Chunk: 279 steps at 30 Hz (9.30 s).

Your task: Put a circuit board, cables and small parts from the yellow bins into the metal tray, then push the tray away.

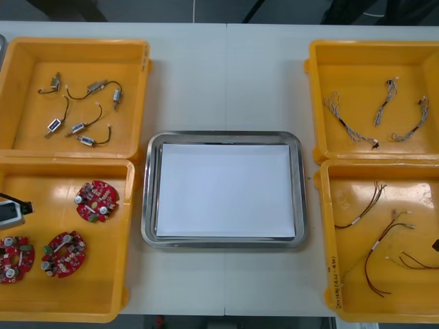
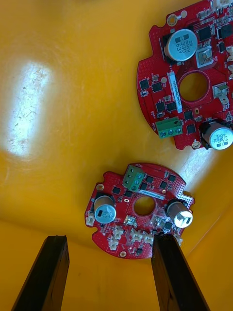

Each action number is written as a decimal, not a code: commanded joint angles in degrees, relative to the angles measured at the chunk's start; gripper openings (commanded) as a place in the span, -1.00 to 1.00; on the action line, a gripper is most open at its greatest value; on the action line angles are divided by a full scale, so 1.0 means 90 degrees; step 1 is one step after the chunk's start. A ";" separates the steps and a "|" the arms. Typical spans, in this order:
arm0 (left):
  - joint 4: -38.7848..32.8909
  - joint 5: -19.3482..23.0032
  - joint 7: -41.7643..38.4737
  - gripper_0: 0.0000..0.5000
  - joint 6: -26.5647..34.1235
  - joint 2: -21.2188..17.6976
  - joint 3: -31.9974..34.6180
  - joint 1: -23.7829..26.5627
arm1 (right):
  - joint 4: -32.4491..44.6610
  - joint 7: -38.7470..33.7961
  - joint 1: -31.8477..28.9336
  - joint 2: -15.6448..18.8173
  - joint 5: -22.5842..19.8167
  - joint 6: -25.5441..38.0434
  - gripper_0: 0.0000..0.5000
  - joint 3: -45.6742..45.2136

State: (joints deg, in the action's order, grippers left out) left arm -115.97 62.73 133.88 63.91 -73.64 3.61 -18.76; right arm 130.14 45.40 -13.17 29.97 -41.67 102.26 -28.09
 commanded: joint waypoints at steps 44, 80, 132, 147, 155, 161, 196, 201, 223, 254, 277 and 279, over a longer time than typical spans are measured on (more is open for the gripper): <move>0.0962 -0.0495 0.0104 1.00 -0.0177 -0.0157 -0.1436 0.1382 | -0.2117 -0.0982 -0.0148 0.0000 0.0460 -0.1899 1.00 0.0504; 0.1177 -0.0446 0.0085 -1.00 -0.0265 0.0018 -0.2002 0.1606 | -0.2146 -0.1148 -0.0422 0.0000 0.0665 -0.2319 1.00 0.0855; -0.1069 -0.0017 -0.4788 -1.00 0.3553 0.0751 -0.0245 0.3501 | -0.0661 -0.1099 -0.0217 0.0595 0.0176 -0.0668 -1.00 0.0035; -0.1323 -0.0271 -0.6253 -1.00 0.4715 0.1757 -0.0850 0.4848 | 0.0462 -0.0904 0.0721 0.1562 -0.1025 0.0861 -1.00 -0.0600; -0.1342 -0.0798 -0.7308 -1.00 0.4744 0.2362 -0.1709 0.5532 | 0.0872 0.0102 0.1668 0.1592 -0.1064 0.0861 -1.00 -0.0483; -0.1342 -0.1394 -0.8157 -1.00 0.4744 0.2880 -0.2500 0.5981 | 0.1165 0.1138 0.1834 0.1650 -0.1171 0.0861 -1.00 -0.0375; -0.0278 -0.3493 -0.9603 -1.00 0.3660 0.4071 -0.5118 0.6303 | 0.0901 0.5171 0.2791 0.3262 -0.2841 0.0861 -1.00 0.1089; -0.0219 -0.3532 -0.9671 -0.99 0.3602 0.4081 -0.5215 0.6294 | 0.0794 0.5600 0.2791 0.3349 -0.2831 0.0861 -1.00 0.1099; -0.0044 -0.3601 -0.9964 -0.09 0.3182 0.4091 -0.5518 0.6294 | 0.0715 0.5864 0.2791 0.3359 -0.2646 0.0861 -1.00 0.1158; -0.1157 -0.2409 -1.0159 1.00 0.4246 0.3690 -0.3584 0.6294 | 0.0715 0.5835 0.2967 0.3359 -0.2909 0.0861 -1.00 0.1158; -0.0747 -0.0300 -0.8567 1.00 0.5121 0.2225 -0.0889 0.6294 | 0.0764 0.5835 0.5223 0.3174 -0.3027 0.0861 -1.00 0.3462; -0.0473 -0.0290 -0.8196 1.00 0.5121 0.2157 -0.0743 0.6294 | 0.0735 0.5864 0.5535 0.2900 -0.2861 0.0861 -1.00 0.3853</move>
State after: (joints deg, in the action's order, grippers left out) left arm -122.77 59.38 49.66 109.54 -51.17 -6.02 35.77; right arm 136.34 96.42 31.15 57.77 -68.93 109.77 1.81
